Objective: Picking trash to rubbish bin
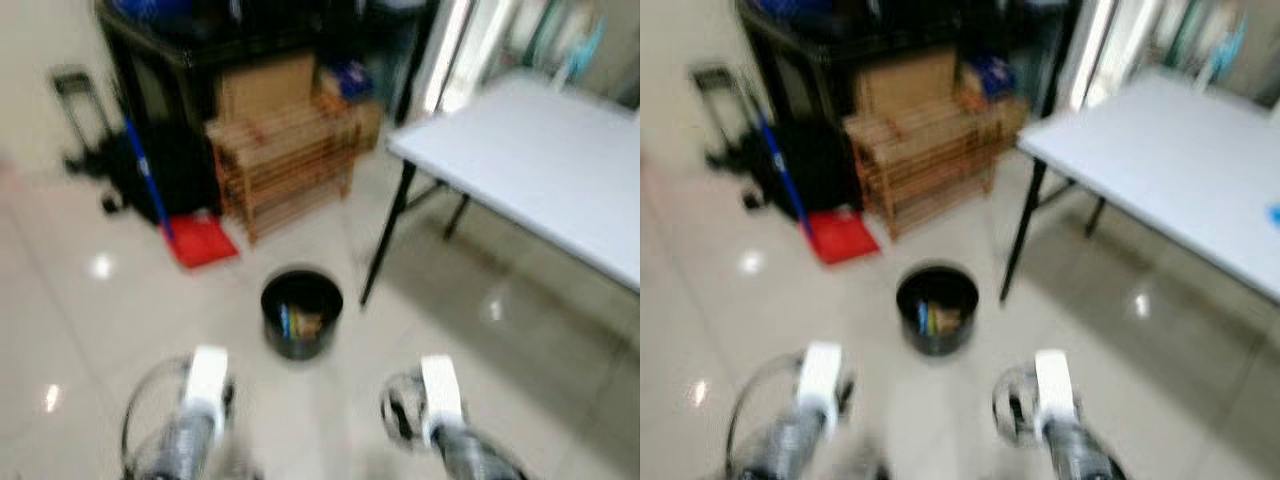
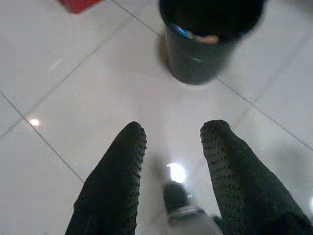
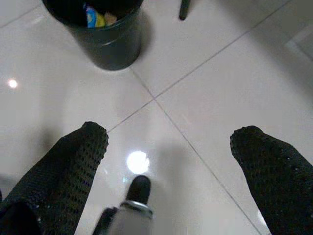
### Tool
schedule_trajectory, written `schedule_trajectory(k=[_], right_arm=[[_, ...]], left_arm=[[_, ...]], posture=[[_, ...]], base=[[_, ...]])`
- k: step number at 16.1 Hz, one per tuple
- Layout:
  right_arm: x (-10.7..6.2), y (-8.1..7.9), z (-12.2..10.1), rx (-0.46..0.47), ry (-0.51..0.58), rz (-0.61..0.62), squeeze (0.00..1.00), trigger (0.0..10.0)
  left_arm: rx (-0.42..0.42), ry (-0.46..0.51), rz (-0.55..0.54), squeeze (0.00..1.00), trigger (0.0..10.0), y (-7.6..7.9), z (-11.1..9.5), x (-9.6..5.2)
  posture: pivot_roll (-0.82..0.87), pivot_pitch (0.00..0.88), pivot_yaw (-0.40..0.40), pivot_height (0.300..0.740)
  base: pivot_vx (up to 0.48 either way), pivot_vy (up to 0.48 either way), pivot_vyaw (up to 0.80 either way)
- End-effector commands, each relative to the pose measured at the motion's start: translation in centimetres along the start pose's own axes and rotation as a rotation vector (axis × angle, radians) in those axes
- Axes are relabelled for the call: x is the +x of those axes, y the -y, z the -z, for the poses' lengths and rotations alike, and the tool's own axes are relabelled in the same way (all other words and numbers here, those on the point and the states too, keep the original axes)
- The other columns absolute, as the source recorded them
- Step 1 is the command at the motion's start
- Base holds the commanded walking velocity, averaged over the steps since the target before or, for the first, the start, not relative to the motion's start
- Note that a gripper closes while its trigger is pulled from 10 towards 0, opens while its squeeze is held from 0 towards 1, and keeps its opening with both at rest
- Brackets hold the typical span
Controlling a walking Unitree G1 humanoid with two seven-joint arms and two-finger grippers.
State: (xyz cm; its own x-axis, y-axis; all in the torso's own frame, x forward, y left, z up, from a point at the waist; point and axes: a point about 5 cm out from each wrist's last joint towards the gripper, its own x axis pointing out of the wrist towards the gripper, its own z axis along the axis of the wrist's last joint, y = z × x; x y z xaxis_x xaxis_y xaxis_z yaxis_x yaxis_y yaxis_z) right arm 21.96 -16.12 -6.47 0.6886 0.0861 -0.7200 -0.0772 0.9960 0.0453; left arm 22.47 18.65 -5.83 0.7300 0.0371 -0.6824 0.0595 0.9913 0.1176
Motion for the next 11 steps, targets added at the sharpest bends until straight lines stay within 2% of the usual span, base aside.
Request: schedule_trajectory(k=[1, 6, 11], right_arm=[[0.04, 0.24, -0.29, 0.004, 0.006, 0.007, 0.00, 10.0], [0.04, 0.23, -0.30, 0.003, 0.006, 0.007, 0.00, 10.0], [0.05, 0.18, -0.31, 0.001, 0.008, 0.003, 0.00, 10.0]], left_arm=[[0.000, 0.017, -0.013, 0.00, 10.0, -0.27, -0.73, 0.18], [-0.018, 0.030, -0.011, 0.00, 10.0, -0.26, -0.82, 0.16], [0.023, 0.016, -0.023, 0.00, 10.0, -0.38, -0.48, 0.09]], posture=[[0.00, 0.045, -0.080, 0.740], [0.00, 0.040, -0.081, 0.740], [-0.01, 0.025, -0.081, 0.740]], base=[[0.000, 0.000, 0.00], [0.000, 0.000, 0.00], [0.000, 0.000, 0.00]])
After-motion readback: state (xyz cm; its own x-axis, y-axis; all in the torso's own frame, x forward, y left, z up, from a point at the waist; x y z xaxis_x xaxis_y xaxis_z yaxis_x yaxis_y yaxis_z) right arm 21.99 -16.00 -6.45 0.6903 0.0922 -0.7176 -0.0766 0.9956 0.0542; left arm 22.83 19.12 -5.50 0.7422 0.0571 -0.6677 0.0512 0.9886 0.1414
